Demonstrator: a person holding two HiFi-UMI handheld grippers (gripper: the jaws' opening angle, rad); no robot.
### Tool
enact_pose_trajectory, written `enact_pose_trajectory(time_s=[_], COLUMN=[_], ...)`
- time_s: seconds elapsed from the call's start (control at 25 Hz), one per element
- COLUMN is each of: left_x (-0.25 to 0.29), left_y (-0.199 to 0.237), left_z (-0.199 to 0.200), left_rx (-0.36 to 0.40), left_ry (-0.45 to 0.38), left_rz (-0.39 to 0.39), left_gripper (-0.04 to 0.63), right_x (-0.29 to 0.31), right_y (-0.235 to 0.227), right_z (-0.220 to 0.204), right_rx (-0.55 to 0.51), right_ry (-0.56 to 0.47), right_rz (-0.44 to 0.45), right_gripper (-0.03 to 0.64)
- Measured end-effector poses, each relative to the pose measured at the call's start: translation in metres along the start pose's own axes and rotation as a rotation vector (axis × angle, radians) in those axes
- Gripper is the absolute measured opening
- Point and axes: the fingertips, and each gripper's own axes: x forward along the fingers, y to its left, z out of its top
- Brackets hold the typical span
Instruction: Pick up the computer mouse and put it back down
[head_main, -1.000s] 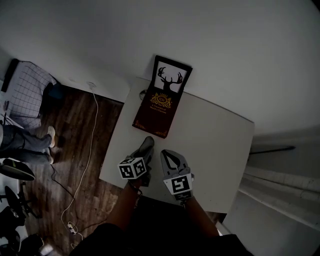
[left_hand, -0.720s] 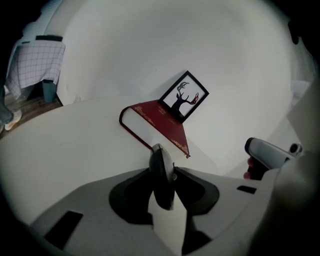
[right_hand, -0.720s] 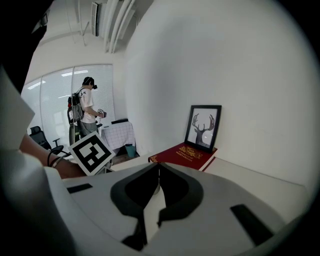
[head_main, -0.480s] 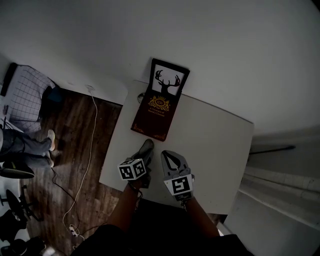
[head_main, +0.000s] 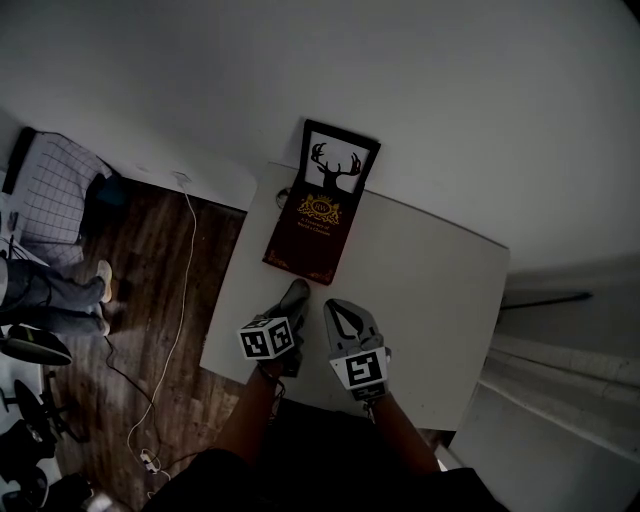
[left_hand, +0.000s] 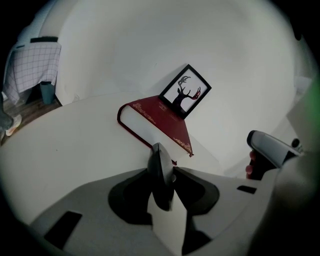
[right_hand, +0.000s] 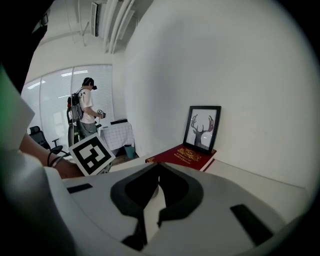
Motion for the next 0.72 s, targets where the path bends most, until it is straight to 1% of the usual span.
enact_pose_trajectory(time_s=[0.24, 0.56, 0.72], left_x=[0.0003, 0.0005, -0.0019], left_y=[0.0063, 0.0076, 0.0075], left_z=[-0.0024, -0.0029, 0.0017], left_rx=[0.067, 0.103, 0.141], left_ry=[0.013, 0.018, 0.007], left_rz=[0.079, 0.11, 0.136], left_gripper=[0.126, 0.144, 0.169], right_x=[-0.0017, -0.0026, -0.0036], right_y=[-0.0006, -0.0052, -0.0047], right_z=[-0.0029, -0.0051, -0.0022], right_rx=[0.001, 0.005, 0.002], right_ry=[0.0, 0.002, 0.0], right_rz=[0.001, -0.003, -0.004], right_gripper=[0.021, 0.021, 0.021])
